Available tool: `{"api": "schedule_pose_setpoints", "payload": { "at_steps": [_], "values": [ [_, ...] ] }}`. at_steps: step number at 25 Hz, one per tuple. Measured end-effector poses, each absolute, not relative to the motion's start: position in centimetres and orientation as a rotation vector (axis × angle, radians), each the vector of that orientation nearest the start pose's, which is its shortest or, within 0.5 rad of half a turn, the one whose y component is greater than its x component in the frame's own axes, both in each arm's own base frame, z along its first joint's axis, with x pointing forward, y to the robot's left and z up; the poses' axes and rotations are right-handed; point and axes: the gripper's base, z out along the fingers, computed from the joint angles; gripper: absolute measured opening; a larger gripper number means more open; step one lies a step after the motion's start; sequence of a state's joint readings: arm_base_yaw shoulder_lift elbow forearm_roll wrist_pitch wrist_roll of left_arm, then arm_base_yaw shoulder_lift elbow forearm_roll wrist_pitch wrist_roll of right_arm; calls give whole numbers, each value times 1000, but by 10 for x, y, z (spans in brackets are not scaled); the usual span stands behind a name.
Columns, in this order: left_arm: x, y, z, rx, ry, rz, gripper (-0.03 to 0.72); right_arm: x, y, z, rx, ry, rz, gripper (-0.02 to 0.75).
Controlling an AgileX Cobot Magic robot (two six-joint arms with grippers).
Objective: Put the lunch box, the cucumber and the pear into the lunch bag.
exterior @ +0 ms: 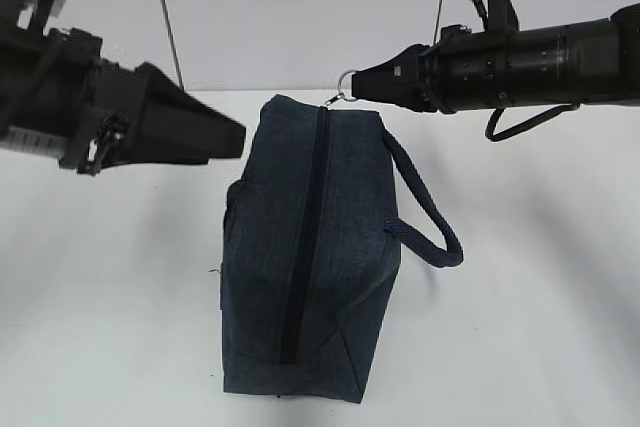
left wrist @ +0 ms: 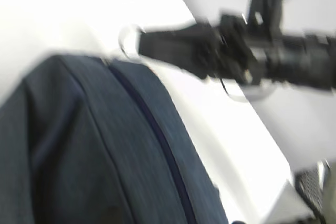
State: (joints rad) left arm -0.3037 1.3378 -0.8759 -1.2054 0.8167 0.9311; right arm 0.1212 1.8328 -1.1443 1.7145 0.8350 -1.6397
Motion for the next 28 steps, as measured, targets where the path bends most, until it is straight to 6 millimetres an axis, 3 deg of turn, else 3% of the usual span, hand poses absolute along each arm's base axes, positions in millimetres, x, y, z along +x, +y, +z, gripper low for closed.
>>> {"api": "schedule_pose_setpoints", "payload": {
  "at_steps": [7, 13, 21, 23, 28],
  "values": [
    [276, -145, 292, 471, 2197, -1038, 383, 374, 114, 237, -507, 1917, 1018, 6],
    [313, -157, 268, 443, 2261, -1058, 383, 374, 114, 237, -500, 1915, 1020, 6],
    [331, -172, 250, 461, 2302, -1088, 370, 374, 114, 237, -500, 1915, 1020, 6],
    [331, -177, 248, 498, 2304, -1060, 323, 374, 114, 237, -500, 1915, 1020, 6],
    [328, -180, 247, 586, 2312, -1004, 42, 375, 114, 239, -512, 1916, 1019, 6]
  ]
}}
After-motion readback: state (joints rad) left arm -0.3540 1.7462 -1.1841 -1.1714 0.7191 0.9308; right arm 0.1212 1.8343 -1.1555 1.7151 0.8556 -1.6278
